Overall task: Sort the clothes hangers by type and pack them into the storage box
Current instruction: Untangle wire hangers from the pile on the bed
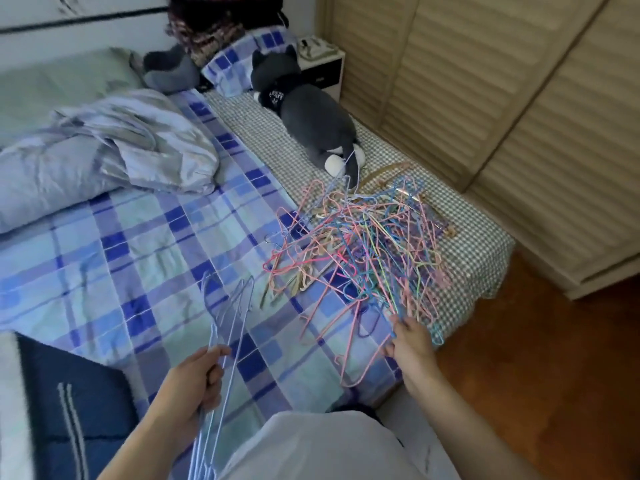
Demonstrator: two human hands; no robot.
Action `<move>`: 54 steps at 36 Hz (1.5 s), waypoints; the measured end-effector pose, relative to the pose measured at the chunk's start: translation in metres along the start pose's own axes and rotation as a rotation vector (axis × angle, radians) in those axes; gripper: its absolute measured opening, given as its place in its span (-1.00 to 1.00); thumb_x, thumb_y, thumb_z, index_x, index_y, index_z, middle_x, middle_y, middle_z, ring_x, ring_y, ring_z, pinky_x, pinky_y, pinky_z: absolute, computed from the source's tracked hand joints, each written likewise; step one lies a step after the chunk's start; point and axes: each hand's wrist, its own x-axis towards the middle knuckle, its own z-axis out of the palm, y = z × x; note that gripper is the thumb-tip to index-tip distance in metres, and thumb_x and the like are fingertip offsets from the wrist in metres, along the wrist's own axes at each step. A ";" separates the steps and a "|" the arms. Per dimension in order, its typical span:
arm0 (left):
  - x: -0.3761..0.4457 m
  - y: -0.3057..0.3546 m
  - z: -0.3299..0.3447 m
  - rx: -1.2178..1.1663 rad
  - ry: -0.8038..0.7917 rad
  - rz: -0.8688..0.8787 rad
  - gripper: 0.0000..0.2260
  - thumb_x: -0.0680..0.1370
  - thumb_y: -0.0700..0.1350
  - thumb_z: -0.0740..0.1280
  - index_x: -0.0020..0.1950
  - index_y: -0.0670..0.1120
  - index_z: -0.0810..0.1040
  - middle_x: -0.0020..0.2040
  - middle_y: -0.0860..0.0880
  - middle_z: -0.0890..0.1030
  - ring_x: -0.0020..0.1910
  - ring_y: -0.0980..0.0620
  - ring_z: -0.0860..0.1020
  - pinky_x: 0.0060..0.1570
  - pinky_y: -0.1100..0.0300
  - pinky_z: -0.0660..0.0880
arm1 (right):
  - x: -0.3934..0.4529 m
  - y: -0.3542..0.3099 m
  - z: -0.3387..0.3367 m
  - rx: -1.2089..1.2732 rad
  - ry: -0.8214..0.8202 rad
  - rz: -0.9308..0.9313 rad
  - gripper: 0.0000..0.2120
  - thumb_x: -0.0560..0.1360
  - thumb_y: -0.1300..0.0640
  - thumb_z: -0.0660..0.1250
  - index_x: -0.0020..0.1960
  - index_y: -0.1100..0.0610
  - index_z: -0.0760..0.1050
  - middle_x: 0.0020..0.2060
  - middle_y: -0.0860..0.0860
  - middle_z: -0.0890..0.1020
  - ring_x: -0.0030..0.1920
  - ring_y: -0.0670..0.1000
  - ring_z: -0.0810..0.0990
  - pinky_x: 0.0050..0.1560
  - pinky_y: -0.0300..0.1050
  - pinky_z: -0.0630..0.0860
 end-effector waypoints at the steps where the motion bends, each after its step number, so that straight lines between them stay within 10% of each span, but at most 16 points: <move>1: -0.002 0.003 -0.003 -0.011 -0.006 0.018 -0.82 0.70 -0.16 0.16 0.06 -0.16 0.54 -0.44 0.03 0.23 -0.55 0.12 0.11 -0.59 0.35 0.06 | -0.009 -0.015 0.001 0.031 0.008 -0.041 -0.75 0.66 0.23 0.20 -0.20 0.20 0.43 -0.47 0.09 0.33 -0.59 -0.07 0.32 -0.53 -0.17 0.46; 15: -0.001 0.054 -0.047 -0.105 0.058 0.206 -0.84 0.70 -0.16 0.18 0.12 -0.15 0.54 -0.44 0.03 0.22 -0.56 0.11 0.13 -0.61 0.34 0.08 | -0.062 -0.132 0.075 -0.490 -0.241 -0.634 -0.74 0.66 0.20 0.12 0.21 0.15 0.55 -0.36 -0.13 0.42 -0.37 -0.01 0.47 -0.23 0.05 0.60; 21: 0.009 0.043 -0.076 -0.140 0.230 0.176 -0.89 0.66 -0.21 0.21 -0.03 -0.12 0.50 -0.51 0.05 0.24 -0.61 0.11 0.13 -0.58 0.39 0.07 | -0.037 -0.078 0.116 -1.005 -0.312 -0.466 -0.79 0.65 0.17 0.11 0.04 0.15 0.51 0.02 0.22 0.62 0.08 0.26 0.59 -0.03 0.01 0.46; 32: 0.005 -0.010 -0.107 -0.255 0.289 -0.098 -0.83 0.65 -0.28 0.20 -0.11 -0.16 0.49 -0.49 0.02 0.21 -0.65 0.14 0.09 -0.61 0.40 0.03 | 0.004 -0.049 0.151 -1.022 -0.326 -0.100 -0.74 0.57 0.26 0.19 0.15 0.35 0.54 0.07 0.26 0.65 0.02 0.18 0.70 0.00 -0.01 0.64; 40: -0.002 -0.009 -0.104 -0.298 0.298 -0.042 -0.88 0.65 -0.25 0.18 0.01 -0.17 0.51 -0.47 0.02 0.22 -0.64 0.14 0.09 -0.61 0.40 0.04 | -0.005 -0.072 0.151 0.036 -0.315 0.386 -0.73 0.58 0.47 0.00 -0.09 0.27 0.43 -0.59 0.11 0.40 -0.70 -0.09 0.31 -0.57 -0.30 0.44; 45: -0.003 0.008 -0.093 -0.271 0.289 0.026 -0.86 0.68 -0.22 0.18 0.01 -0.15 0.52 -0.46 0.02 0.25 -0.61 0.14 0.12 -0.63 0.35 0.05 | -0.004 -0.076 0.123 0.541 -0.330 0.669 -0.79 0.62 0.40 0.02 -0.10 0.36 0.38 -0.25 0.24 0.51 -0.73 -0.15 0.26 -0.65 -0.35 0.39; 54: 0.005 0.027 -0.084 -0.247 0.245 0.074 -0.80 0.70 -0.22 0.13 0.16 -0.21 0.53 -0.47 0.03 0.23 -0.60 0.13 0.11 -0.59 0.34 0.06 | 0.000 -0.053 0.090 0.624 -0.663 0.681 -0.70 0.40 0.31 0.34 0.13 0.30 0.52 -0.61 -0.08 0.18 -0.68 -0.14 0.16 -0.62 -0.33 0.28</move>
